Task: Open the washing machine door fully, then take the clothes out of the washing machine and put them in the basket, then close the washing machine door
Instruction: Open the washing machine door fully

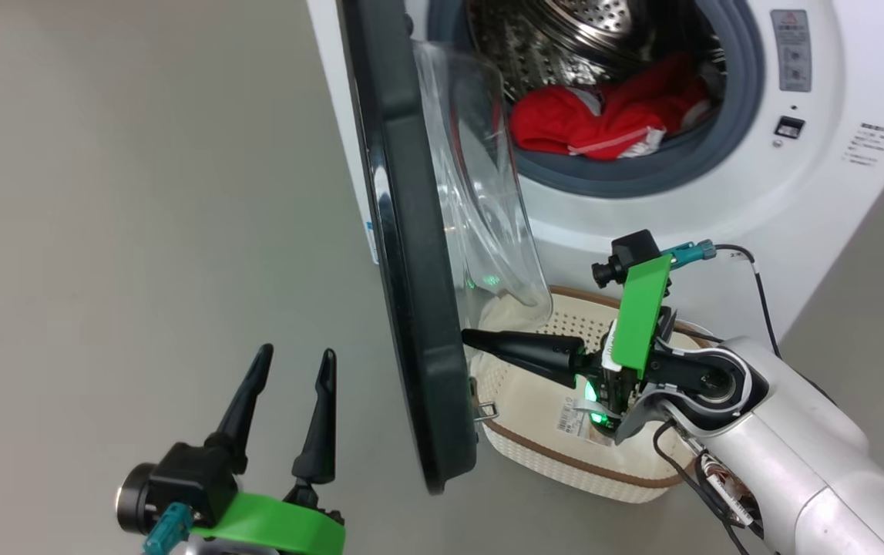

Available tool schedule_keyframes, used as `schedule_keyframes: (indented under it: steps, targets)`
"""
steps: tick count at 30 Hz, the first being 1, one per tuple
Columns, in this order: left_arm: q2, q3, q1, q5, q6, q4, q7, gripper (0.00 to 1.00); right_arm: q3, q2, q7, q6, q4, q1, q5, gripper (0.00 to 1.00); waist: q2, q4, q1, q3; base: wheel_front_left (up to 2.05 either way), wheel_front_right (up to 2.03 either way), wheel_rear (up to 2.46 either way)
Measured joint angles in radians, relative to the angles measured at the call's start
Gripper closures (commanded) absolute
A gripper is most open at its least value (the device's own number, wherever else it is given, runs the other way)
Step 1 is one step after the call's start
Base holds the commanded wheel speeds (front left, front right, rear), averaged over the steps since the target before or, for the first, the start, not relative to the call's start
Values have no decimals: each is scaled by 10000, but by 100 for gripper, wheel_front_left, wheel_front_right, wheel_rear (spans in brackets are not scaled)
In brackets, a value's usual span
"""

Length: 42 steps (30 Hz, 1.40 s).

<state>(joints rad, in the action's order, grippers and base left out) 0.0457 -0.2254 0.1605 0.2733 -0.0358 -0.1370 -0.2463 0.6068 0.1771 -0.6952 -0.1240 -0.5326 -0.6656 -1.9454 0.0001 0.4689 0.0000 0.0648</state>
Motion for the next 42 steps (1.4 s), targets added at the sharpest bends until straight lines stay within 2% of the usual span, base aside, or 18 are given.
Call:
schedule_keyframes:
  steps: [9,18,21,23,24,29,35,42]
  targets:
    - [71,-29,-194,77,-21,4,173,0,226,-247,88,0,-213,0,-59,100,0,499,0,-198,0,0,0]
    - [107,-31,-229,132,-178,27,230,0,270,-291,105,0,-324,-1,-52,100,0,498,0,-262,0,0,0]
    - [123,-42,-237,148,-180,38,247,0,399,-211,284,0,-249,0,261,100,0,473,0,-309,0,0,0]
    - [153,-54,-240,203,-180,44,249,0,518,-98,462,0,-151,27,596,44,-1,454,0,-350,0,0,0]
    - [178,-52,-242,219,-186,46,249,0,548,-40,596,0,-77,59,813,0,0,436,0,-364,0,0,0]
    - [219,-35,-375,288,-301,54,249,0,640,332,1730,0,428,364,2088,0,0,330,0,-413,0,0,0]
    - [309,2,-424,360,-385,109,245,0,1145,863,3484,0,736,696,4222,0,0,164,0,-465,0,0,0]
    - [391,127,-588,360,-529,245,199,0,1597,1210,6119,-2,198,720,7106,0,0,-29,0,-553,0,0,0]
